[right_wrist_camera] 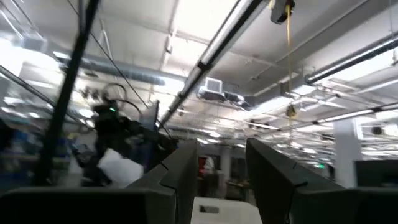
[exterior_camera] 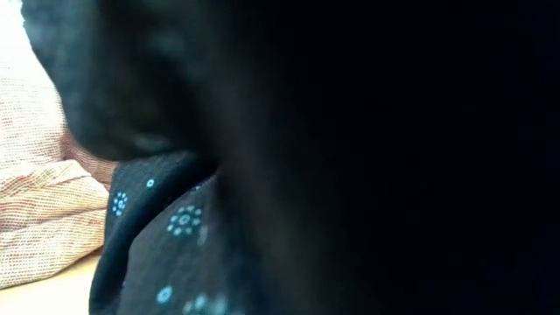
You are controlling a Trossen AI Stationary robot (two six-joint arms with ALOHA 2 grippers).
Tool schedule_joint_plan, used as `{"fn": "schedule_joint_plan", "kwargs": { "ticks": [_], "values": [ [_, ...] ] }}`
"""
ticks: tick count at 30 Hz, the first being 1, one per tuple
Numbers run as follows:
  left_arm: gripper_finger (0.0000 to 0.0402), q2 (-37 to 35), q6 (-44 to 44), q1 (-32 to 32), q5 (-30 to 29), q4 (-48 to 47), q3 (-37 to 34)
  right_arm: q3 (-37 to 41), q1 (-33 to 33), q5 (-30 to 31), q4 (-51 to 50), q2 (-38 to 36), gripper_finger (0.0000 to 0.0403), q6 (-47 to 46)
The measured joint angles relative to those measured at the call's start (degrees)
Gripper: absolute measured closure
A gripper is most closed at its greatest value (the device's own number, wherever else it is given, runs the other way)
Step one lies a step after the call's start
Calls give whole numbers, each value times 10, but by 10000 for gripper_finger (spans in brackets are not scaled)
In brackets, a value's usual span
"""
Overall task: Sort clothes
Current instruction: Put the white socks into the right white laundry bin
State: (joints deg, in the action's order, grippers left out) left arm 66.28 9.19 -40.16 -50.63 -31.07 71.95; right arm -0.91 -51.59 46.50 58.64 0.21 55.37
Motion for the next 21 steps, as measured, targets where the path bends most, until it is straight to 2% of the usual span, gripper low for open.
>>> {"fn": "schedule_joint_plan", "kwargs": {
  "ticks": [5, 10, 13, 16, 21],
  "values": [
    [401, 0, 60, 0, -9, -1, 50, 0, 0, -78, -15, 0, 249, -61],
    [401, 0, 98, 0, -10, 1, 76, -1, 1, -186, -24, 3, 249, -64],
    [400, 0, 122, 0, -11, 13, 79, -20, 7, -175, -38, 4, 249, -76],
    [400, 0, 156, 7, -11, 38, 79, -58, 30, -151, -117, 29, 243, -76],
    [399, 0, 219, 28, -3, 95, 79, -147, 99, -150, -139, 135, 179, -85]
  ]
}}
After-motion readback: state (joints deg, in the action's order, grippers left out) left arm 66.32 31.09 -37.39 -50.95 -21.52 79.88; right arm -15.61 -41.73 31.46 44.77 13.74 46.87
